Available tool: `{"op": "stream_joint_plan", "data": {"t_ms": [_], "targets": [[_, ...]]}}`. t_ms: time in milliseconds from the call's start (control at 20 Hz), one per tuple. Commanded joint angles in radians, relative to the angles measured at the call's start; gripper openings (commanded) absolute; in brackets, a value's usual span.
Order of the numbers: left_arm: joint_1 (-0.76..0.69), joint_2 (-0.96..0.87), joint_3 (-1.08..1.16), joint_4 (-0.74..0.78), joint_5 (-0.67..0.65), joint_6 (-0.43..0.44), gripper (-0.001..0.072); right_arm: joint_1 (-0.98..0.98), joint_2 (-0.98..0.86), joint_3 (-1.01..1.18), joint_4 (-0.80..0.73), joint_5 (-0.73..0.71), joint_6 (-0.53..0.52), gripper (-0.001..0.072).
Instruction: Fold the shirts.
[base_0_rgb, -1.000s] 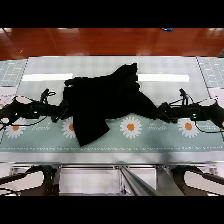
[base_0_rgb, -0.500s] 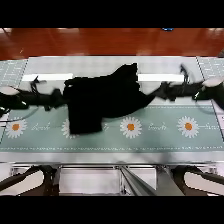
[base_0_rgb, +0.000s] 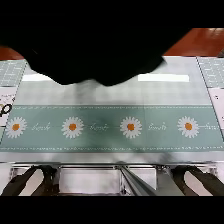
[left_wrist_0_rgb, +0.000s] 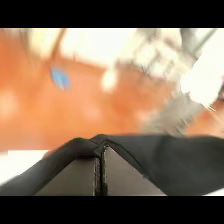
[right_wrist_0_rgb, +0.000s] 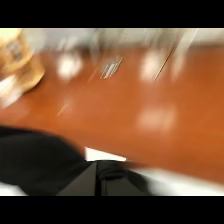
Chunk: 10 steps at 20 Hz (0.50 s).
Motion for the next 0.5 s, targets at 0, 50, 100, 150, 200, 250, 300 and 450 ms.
{"op": "stream_joint_plan", "data": {"t_ms": [0,50,100,150,200,250,300,450], "targets": [[0.088,0.121,0.206,0.118,0.006,-0.014,0.0018,-0.008,0.166,0.118,-0.214,0.003,0.068,0.0025],[0.113,0.163,0.228,0.186,0.006,-0.027,0.0018,-0.008,0.209,0.118,-0.26,0.018,0.077,0.0025],[0.134,0.207,0.235,0.248,0.006,-0.027,0.0018,-0.008,0.244,0.118,-0.29,0.037,0.08,0.0025],[0.14,0.255,0.235,0.317,0.006,-0.027,0.0018,-0.008,0.274,0.118,-0.314,0.06,0.085,0.0025],[0.134,0.296,0.235,0.382,0.006,-0.046,0.0018,-0.008,0.301,0.118,-0.324,0.092,0.086,0.0025],[0.122,0.328,0.235,0.424,0.006,-0.058,0.0018,-0.008,0.319,0.118,-0.339,0.125,0.09,0.0025],[0.095,0.355,0.235,0.465,0.004,-0.058,0.0019,-0.008,0.336,0.118,-0.363,0.166,0.098,0.0025],[-0.073,0.406,0.235,0.623,-0.026,-0.098,0.0018,-0.008,0.362,0.118,-0.437,0.282,0.137,0.0025]]}}
